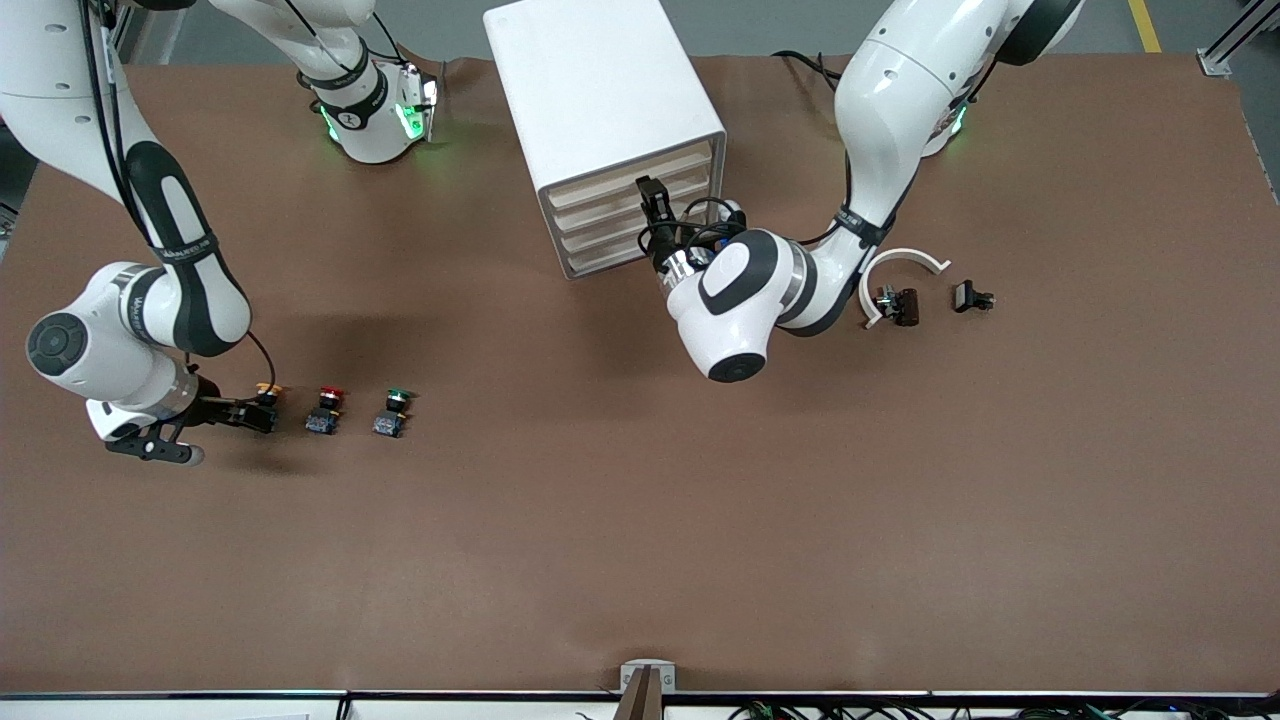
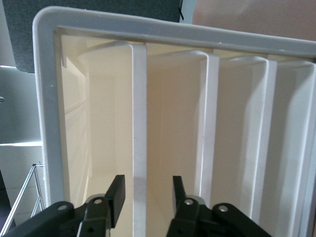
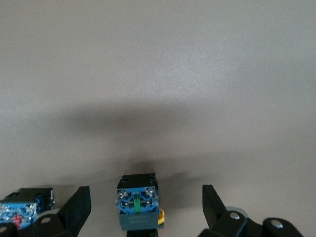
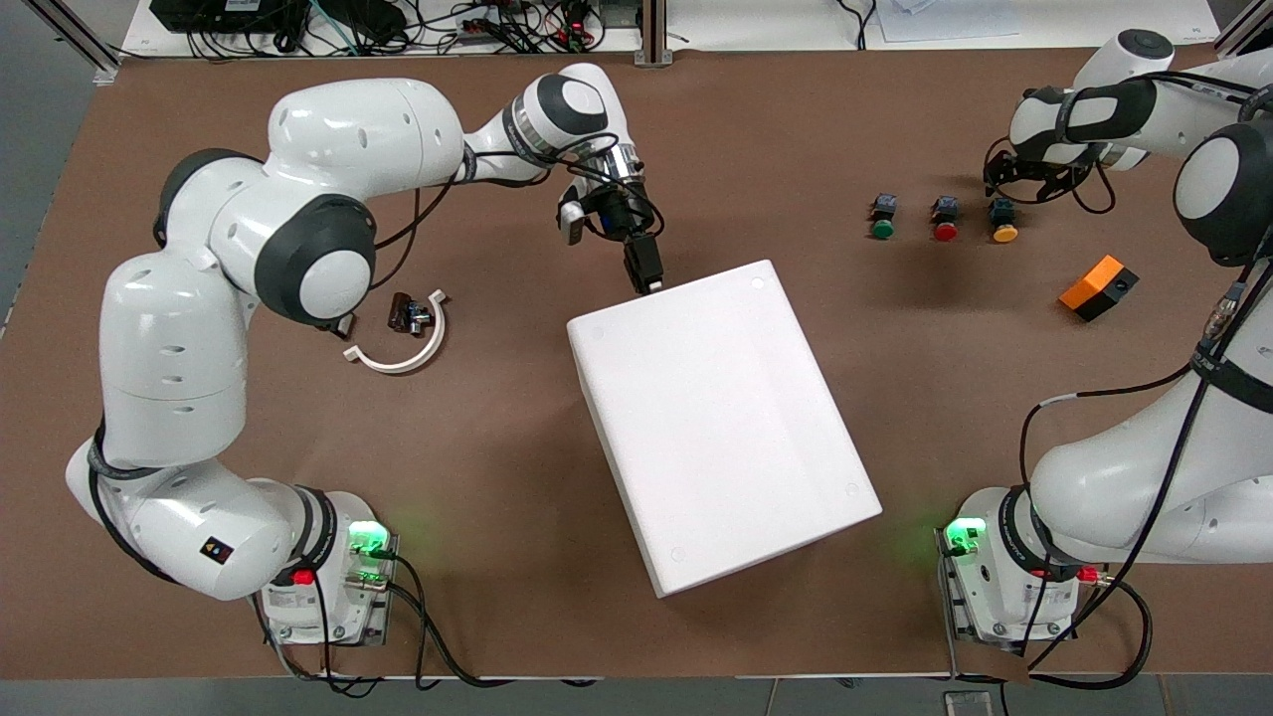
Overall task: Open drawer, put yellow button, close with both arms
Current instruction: 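Pull the drawer open with the left gripper while the right gripper grasps the yellow button, then lift the yellow button with the right gripper while the left gripper withdraws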
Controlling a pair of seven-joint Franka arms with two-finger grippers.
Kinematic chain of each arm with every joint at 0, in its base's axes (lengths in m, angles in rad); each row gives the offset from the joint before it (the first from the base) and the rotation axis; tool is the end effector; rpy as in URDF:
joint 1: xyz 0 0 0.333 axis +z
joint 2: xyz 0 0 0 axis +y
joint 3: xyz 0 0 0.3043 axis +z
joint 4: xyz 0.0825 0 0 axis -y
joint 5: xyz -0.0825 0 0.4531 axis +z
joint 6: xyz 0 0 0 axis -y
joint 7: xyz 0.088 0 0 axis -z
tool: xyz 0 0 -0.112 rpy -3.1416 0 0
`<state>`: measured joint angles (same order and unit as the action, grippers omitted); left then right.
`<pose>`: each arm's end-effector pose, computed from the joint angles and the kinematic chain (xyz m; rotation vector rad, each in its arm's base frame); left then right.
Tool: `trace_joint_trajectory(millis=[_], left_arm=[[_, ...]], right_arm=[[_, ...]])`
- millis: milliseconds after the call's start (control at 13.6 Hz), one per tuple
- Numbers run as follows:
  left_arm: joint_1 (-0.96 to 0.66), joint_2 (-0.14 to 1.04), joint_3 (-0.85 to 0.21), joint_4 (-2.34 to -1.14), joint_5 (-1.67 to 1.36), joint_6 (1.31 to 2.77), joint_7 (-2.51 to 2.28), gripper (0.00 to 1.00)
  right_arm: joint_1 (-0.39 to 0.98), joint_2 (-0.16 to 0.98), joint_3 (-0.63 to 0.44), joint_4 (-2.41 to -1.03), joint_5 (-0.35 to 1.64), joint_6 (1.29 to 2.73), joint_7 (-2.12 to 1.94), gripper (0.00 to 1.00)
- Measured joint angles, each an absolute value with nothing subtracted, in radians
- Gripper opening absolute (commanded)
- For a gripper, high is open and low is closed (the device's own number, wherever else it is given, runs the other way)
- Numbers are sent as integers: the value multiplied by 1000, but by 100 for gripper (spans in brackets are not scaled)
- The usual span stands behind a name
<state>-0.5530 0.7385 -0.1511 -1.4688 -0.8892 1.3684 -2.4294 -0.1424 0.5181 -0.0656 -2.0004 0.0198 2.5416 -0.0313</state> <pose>0.4688 -0.5098 0.2117 -1.1718 -1.7191 1.2129 0.6304 -0.1344 0.1275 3.1045 -0.2863 0.0338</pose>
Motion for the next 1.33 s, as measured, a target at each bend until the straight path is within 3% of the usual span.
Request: trace_joint_trajectory(millis=[295, 590, 664, 738, 811, 885, 1254, 1328], left_arm=[[-568, 752, -151, -1468, -901, 1357, -2443, 0], [-567, 752, -151, -1462, -911, 1345, -2452, 0], [-567, 752, -150, -1462, -911, 1345, -2453, 0], [-564, 752, -148, -1462, -911, 1345, -2454, 0], [-556, 752, -146, -1461, -911, 1345, -2455, 0], [-540, 752, -144, -1460, -911, 1344, -2457, 0], [-397, 754, -133, -1413, -909, 1361, -2458, 0], [-378, 755, -133, -1405, -909, 1366, -2458, 8]], right_arm=[[-125, 529, -63, -2022, 20, 2569, -2, 100], [-125, 534, -63, -2050, 20, 2615, -1, 100], [-125, 534, -63, -2053, 20, 2617, -1, 92], [-125, 534, -63, -2054, 20, 2617, -1, 66], [-125, 534, -63, -2054, 20, 2614, -1, 27], [-125, 534, -64, -2054, 20, 2604, -1, 0], [-125, 529, -63, -2028, 20, 2507, 1, 0], [-125, 525, -63, -2009, 20, 2459, 2, 0]])
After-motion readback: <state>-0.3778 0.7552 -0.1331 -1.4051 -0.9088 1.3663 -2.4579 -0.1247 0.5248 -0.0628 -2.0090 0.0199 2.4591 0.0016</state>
